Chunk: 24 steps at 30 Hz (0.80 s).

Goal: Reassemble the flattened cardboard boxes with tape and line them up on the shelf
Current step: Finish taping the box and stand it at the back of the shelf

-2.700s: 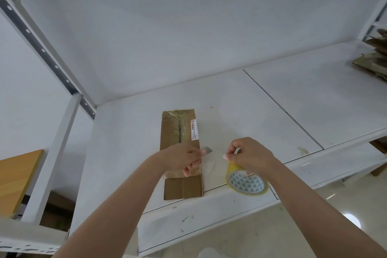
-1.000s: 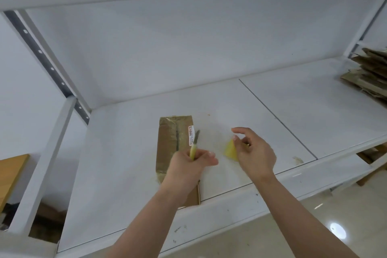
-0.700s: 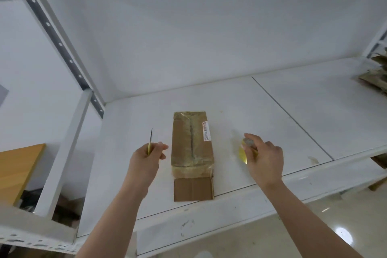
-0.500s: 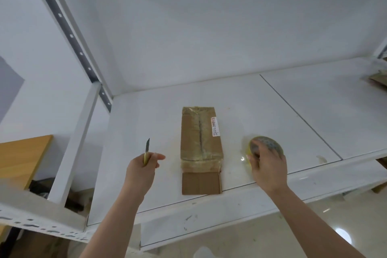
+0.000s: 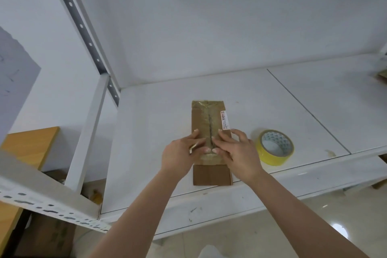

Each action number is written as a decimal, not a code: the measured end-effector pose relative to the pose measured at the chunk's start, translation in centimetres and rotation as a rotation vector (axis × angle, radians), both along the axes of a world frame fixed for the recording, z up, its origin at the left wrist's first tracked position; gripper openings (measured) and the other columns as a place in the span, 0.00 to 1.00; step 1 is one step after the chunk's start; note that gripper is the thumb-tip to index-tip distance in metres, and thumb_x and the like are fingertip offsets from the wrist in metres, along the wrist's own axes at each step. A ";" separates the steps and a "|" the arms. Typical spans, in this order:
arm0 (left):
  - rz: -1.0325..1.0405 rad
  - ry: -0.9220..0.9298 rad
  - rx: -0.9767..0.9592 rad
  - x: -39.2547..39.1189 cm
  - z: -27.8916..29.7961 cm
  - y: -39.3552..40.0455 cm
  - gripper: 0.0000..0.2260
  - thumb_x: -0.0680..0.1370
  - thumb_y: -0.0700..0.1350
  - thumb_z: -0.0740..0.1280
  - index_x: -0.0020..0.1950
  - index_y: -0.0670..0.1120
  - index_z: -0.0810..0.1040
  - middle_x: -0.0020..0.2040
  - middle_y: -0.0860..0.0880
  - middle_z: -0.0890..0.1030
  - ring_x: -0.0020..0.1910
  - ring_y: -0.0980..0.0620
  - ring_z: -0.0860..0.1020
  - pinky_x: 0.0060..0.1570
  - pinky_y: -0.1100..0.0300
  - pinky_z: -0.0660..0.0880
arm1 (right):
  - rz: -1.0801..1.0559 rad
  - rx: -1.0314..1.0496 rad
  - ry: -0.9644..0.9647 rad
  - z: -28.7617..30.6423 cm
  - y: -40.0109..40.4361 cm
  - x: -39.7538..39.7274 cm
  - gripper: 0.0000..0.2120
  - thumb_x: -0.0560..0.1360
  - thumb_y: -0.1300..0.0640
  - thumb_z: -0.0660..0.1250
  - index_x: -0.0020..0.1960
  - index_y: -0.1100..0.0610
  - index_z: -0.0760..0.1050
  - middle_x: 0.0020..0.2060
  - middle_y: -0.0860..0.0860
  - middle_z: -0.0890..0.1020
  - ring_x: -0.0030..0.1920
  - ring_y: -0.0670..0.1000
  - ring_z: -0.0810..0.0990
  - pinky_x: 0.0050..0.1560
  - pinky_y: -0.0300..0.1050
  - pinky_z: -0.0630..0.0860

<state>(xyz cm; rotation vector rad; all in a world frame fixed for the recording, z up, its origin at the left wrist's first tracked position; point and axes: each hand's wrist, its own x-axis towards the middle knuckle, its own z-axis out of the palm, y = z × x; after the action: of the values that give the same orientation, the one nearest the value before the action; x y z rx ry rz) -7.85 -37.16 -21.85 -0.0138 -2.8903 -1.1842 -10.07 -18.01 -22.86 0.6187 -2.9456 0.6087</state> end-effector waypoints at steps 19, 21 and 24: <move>-0.170 0.195 0.048 0.4 -3.5 -1.2 0.18 0.77 0.48 0.71 0.66 0.55 0.78 0.69 0.70 0.63 0.65 0.57 0.76 0.60 0.54 0.76 | 0.164 -0.085 -0.047 -0.5 1.1 0.6 0.21 0.80 0.57 0.64 0.73 0.53 0.69 0.76 0.50 0.62 0.68 0.57 0.73 0.66 0.55 0.72; -0.170 0.128 0.129 0.6 -2.6 -1.3 0.19 0.75 0.46 0.73 0.65 0.57 0.77 0.70 0.68 0.65 0.66 0.59 0.74 0.65 0.54 0.73 | 0.164 -0.055 -0.076 0.2 1.2 0.6 0.21 0.81 0.56 0.63 0.74 0.52 0.68 0.76 0.49 0.60 0.71 0.55 0.70 0.68 0.52 0.70; -0.088 0.104 0.453 1.4 0.1 -1.7 0.23 0.72 0.49 0.75 0.65 0.59 0.75 0.67 0.66 0.73 0.53 0.66 0.58 0.65 0.55 0.71 | 0.147 -0.229 -0.099 2.1 1.9 0.3 0.19 0.80 0.58 0.64 0.71 0.54 0.72 0.74 0.50 0.65 0.72 0.49 0.69 0.72 0.44 0.66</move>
<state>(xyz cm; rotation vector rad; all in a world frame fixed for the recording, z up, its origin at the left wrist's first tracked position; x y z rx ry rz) -6.44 -38.90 -21.80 -0.1904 -2.4922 -1.7652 -9.81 -16.15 -20.78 0.8047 -2.8756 1.0008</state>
